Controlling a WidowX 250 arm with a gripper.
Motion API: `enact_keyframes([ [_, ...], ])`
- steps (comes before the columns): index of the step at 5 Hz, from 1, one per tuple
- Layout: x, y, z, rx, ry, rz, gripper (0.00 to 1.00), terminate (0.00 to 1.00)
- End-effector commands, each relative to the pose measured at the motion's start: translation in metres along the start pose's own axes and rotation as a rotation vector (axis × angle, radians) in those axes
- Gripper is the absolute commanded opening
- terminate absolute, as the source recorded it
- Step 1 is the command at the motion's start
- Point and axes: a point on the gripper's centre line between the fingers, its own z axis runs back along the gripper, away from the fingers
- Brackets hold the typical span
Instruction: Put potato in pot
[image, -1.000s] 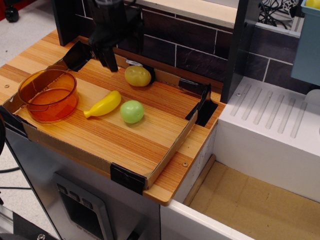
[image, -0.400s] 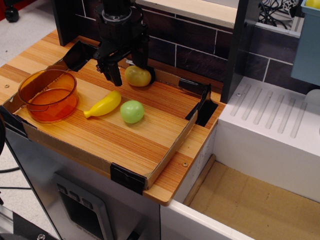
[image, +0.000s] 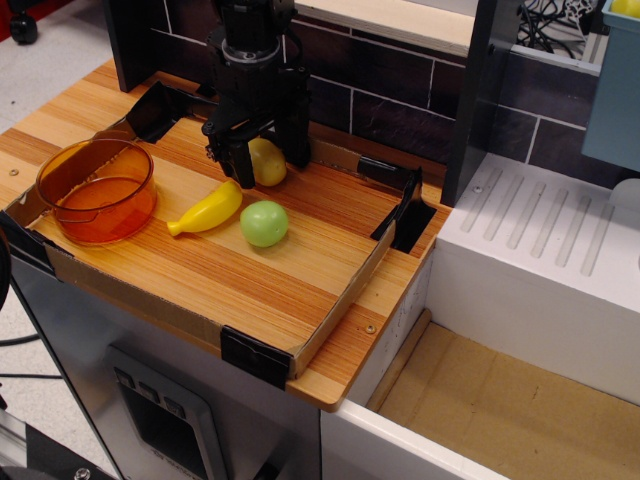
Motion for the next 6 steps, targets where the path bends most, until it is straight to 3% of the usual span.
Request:
enact_keyframes([
  [1, 0.01, -0.018, 0.016, -0.05, -0.037, 0.015, 1.0, 0.0],
  [2, 0.009, -0.018, 0.014, -0.053, -0.04, 0.013, 0.0, 0.0],
  [4, 0.012, -0.021, 0.013, -0.061, -0.041, 0.01, 0.0, 0.0],
  [5, 0.014, -0.017, 0.033, -0.109, -0.031, 0.013, 0.0, 0.0],
  [6, 0.018, -0.01, 0.064, -0.158, 0.02, 0.013, 0.0, 0.0],
])
